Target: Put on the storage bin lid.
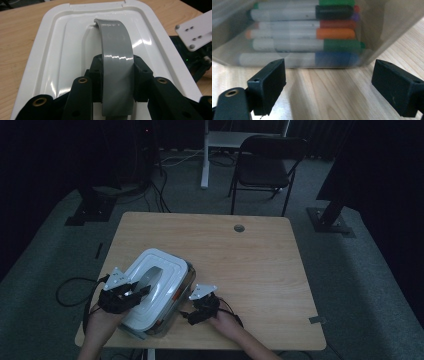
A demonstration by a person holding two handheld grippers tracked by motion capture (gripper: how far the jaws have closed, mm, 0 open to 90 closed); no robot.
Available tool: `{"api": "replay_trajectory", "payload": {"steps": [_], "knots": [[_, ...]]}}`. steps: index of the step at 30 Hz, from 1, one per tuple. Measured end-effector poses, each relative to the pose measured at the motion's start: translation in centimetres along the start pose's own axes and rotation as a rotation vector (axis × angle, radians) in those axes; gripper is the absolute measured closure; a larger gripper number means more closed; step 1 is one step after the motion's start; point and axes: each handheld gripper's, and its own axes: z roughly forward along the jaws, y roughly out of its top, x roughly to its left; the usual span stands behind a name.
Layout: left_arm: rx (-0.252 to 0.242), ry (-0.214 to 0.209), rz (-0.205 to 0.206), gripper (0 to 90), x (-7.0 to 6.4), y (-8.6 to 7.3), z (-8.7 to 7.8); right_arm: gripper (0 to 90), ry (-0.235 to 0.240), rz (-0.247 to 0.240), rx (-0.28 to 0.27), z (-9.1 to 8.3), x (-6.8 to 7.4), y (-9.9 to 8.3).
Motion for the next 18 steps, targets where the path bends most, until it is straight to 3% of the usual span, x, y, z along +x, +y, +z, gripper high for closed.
{"api": "replay_trajectory", "payload": {"steps": [7,10,15,18], "knots": [[0.02,-0.028,0.011,68.1,-0.8,0.3,1.0,11.8,-0.033,0.041,-0.002,-1.8,-1.4,-1.5],[0.024,-0.01,0.023,68.1,-1.3,0.4,1.2,11.8,-0.057,0.068,-0.009,-2.7,-2.2,-2.1],[0.029,-0.033,0.02,68.1,-1.7,0.1,1.3,11.8,-0.08,0.109,-0.033,-3.7,-3.3,-2.5],[0.043,-0.017,0.037,68.1,-2.2,0.1,1.7,11.8,-0.089,0.114,-0.035,-3.9,-3.6,-2.6]]}}
